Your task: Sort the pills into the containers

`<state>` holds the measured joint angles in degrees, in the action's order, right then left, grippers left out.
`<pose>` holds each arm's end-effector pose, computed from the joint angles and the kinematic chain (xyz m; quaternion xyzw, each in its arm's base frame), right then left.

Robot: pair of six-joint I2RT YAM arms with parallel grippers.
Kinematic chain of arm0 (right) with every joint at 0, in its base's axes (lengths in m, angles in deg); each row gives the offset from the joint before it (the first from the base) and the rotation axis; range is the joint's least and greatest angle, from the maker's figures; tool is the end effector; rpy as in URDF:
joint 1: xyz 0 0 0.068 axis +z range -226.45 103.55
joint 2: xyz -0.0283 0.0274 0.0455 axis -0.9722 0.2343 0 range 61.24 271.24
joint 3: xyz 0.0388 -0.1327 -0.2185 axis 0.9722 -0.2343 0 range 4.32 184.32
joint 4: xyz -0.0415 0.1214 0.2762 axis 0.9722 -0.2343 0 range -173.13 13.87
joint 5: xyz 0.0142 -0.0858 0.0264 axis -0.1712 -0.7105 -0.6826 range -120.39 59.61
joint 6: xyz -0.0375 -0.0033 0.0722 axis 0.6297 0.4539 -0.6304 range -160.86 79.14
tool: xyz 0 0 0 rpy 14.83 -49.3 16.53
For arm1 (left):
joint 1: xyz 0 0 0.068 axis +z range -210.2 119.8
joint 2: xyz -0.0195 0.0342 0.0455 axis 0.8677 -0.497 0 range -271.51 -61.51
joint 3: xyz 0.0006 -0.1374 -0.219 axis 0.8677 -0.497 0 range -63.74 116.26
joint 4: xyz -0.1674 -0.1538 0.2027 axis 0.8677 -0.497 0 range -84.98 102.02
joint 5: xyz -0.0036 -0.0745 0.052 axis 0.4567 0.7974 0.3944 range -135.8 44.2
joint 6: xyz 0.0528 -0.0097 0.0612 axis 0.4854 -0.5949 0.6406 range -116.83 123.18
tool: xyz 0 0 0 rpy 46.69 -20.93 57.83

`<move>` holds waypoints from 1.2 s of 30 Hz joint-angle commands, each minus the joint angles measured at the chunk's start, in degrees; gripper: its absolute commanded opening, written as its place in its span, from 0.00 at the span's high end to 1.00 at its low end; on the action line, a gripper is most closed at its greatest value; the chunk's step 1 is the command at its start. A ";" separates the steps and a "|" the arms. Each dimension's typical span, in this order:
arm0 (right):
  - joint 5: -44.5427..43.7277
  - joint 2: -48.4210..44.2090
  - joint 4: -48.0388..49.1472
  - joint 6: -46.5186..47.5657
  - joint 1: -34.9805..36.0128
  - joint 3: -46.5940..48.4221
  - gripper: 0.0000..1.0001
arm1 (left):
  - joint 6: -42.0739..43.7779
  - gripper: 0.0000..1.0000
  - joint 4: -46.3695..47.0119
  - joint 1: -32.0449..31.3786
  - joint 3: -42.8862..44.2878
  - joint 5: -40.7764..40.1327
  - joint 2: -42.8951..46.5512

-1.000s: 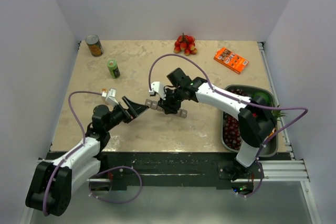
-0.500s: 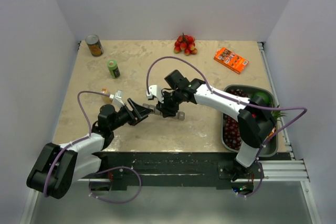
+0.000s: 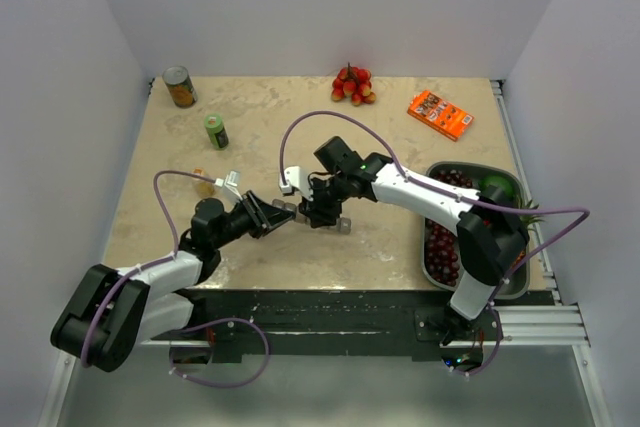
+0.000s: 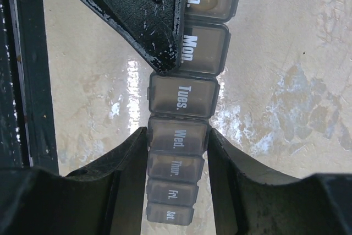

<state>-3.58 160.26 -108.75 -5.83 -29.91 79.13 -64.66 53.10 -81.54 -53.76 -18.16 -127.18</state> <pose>0.2683 0.3294 0.1805 -0.6591 0.6627 0.2489 0.2540 0.2328 -0.1262 0.1000 -0.1690 0.7637 -0.5515 0.2901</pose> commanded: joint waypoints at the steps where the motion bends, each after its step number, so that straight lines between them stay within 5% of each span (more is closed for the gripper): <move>1: 3.86 -2.96 -0.25 1.45 0.30 -0.54 0.82 | 1.82 0.84 2.26 -0.28 0.66 -1.18 0.72; 10: 8.69 -3.31 -2.00 1.89 -0.93 0.07 0.81 | 4.02 1.00 0.14 -0.19 -0.84 -1.97 3.79; 16: 9.93 -2.96 -2.80 1.45 -3.30 1.22 0.75 | 4.64 1.00 -0.12 -0.19 -1.80 -1.80 4.41; 22: 7.30 -2.96 -0.78 -1.10 -4.53 0.96 0.55 | 3.76 1.00 1.19 -0.19 -2.77 -2.15 3.01; 36: -0.17 -2.61 4.05 -6.37 -6.20 0.17 0.46 | 4.20 1.00 2.16 -0.19 -3.12 -3.29 -1.39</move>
<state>-0.30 160.07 -107.87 -9.61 -35.89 78.84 -61.77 51.85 -81.71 -56.69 -20.57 -127.98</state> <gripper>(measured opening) 0.542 0.332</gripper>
